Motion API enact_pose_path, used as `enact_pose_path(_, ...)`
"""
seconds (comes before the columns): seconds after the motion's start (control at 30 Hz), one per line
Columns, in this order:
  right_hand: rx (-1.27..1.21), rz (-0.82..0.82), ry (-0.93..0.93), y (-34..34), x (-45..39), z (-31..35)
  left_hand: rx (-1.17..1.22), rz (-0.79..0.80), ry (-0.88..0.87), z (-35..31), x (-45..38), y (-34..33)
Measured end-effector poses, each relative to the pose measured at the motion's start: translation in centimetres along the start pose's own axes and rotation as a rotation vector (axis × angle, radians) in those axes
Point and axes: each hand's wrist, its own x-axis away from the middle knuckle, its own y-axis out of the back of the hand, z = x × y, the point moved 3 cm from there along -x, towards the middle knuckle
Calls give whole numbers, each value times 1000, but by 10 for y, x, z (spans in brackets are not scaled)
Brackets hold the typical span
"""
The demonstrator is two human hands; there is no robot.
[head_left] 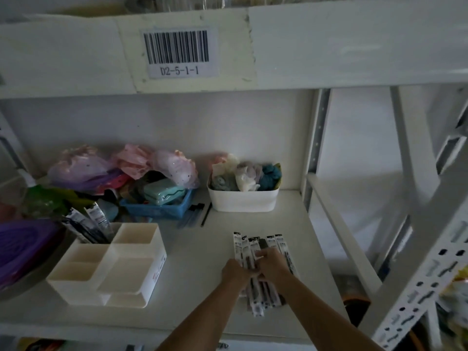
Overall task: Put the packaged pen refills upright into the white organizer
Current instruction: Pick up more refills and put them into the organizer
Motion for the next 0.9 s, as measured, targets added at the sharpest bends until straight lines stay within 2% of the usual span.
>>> enact_pose_path(0.13,-112,30,-50,-4,-7,-4,120,66,14,7,-8,1)
enact_pose_path(0.27,-80,-48,-38,0,-7,-3,188,54,16,3,-10,9)
enact_pose_path(0.37,-99,-17,3,0,1,9,292,100,-94,-9,-6,21)
enact_pose_path(0.5,-18,20,194,-6,8,39,297,110,-264,-26,7,43)
enact_pose_path(0.6,7,-37,311,-10,14,62,147,-28,-346,-33,12,64)
enact_pose_path(0.8,-31,-119,530,-31,31,112,-427,-415,-536,-41,20,120)
enact_pose_path(0.9,-18,-148,644,-51,43,146,-369,-486,-618,-39,23,160)
